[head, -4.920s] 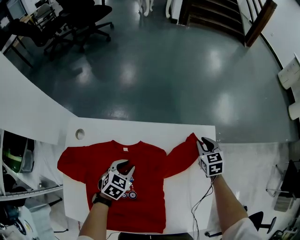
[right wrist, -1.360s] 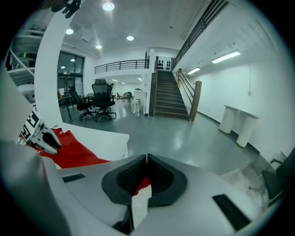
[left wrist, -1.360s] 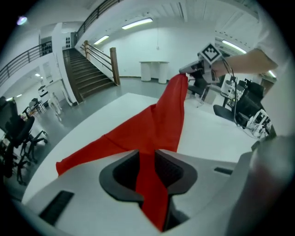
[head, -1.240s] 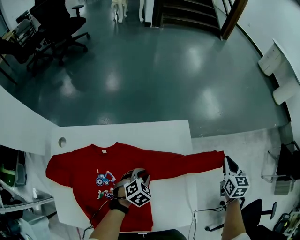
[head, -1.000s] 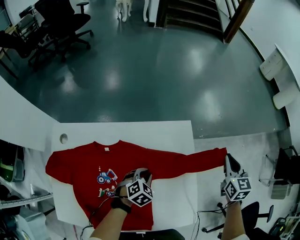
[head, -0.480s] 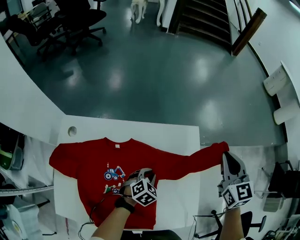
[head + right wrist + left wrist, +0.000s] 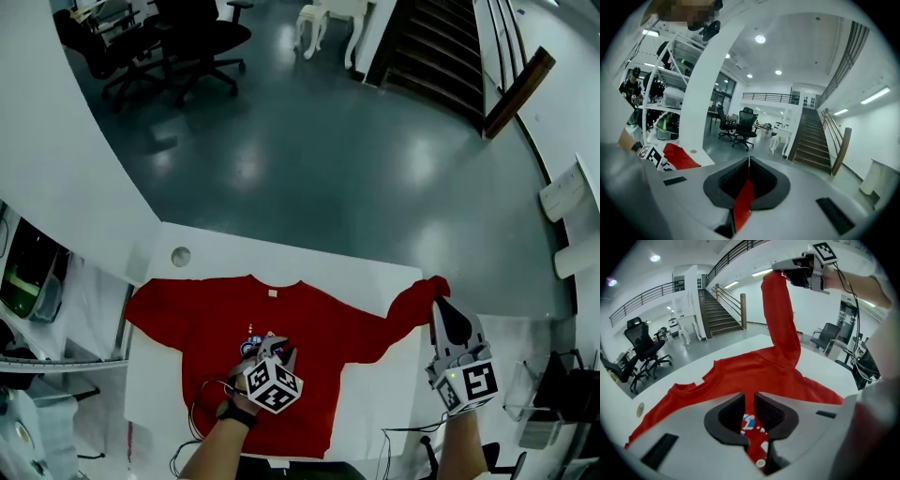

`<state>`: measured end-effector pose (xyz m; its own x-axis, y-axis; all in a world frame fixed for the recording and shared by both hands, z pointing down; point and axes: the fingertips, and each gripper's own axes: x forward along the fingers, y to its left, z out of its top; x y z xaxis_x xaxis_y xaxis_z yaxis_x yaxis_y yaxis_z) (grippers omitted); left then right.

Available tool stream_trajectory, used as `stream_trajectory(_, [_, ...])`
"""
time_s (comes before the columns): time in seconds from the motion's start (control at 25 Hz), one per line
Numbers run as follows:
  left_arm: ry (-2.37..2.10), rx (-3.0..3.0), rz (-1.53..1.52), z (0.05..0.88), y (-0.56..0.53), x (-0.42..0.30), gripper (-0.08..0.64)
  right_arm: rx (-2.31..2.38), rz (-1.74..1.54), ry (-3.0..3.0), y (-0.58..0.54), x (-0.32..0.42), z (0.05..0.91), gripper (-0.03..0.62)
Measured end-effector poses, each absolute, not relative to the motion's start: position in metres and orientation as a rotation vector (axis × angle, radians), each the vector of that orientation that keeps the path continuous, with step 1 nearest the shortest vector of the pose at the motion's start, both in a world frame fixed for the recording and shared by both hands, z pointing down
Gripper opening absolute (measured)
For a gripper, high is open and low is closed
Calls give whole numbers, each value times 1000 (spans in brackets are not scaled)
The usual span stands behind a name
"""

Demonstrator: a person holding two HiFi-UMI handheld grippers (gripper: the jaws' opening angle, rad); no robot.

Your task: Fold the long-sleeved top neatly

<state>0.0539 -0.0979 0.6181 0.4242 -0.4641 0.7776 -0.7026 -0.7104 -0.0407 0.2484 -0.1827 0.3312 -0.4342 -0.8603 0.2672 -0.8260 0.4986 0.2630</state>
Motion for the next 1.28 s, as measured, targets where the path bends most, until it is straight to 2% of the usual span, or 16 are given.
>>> stream_trajectory(0.84, [-1375,2109,1070,620,-74,-164,67,991,-186,-2578,-192,-7,359,25])
stream_trajectory(1.28, [-1479,2039,1019,622,-63,-234,69,636,-123,-2559,-168,-143,455,25])
